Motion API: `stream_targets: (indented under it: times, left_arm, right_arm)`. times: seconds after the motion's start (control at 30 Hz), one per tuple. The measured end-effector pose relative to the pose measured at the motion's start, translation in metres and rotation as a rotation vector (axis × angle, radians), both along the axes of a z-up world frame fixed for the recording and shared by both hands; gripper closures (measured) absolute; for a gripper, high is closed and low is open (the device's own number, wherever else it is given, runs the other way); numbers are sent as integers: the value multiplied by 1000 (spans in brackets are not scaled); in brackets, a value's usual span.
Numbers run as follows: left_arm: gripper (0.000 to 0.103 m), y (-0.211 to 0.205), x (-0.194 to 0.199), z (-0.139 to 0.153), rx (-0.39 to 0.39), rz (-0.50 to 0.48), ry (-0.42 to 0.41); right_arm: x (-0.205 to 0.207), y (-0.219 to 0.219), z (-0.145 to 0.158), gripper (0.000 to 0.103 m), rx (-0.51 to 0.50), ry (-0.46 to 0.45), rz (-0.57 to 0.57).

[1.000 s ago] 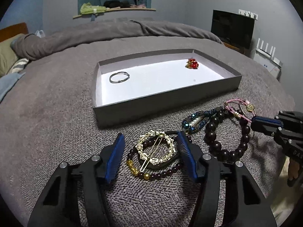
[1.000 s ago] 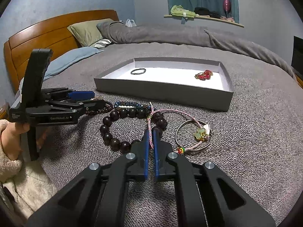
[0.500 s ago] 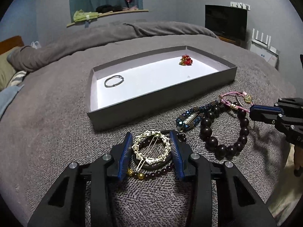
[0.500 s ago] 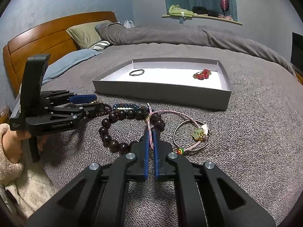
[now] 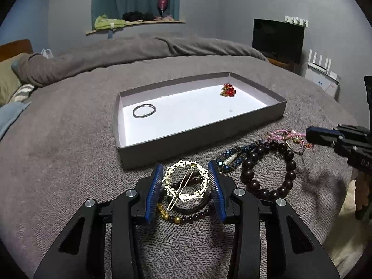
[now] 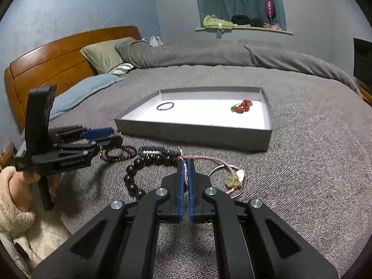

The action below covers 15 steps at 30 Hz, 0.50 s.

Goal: Organize jewelry
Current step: 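Grasp the gold hair clip with the left gripper while the right gripper grasps the pink cord bracelet, then carry both items over the tray and open both grippers to drop them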

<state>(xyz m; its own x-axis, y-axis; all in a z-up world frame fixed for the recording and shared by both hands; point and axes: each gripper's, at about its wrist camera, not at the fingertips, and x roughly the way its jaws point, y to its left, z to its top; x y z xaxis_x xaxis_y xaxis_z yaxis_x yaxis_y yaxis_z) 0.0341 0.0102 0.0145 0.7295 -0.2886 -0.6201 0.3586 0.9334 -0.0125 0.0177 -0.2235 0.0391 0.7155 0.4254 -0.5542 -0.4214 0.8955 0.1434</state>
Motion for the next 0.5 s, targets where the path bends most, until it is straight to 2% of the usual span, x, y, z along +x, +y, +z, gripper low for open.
stream_targets:
  times: [0.5]
  left_arm:
    - [61,5,0,10,-26,8,-12]
  right_arm:
    - [12,-26,44,100,82,-82,-55]
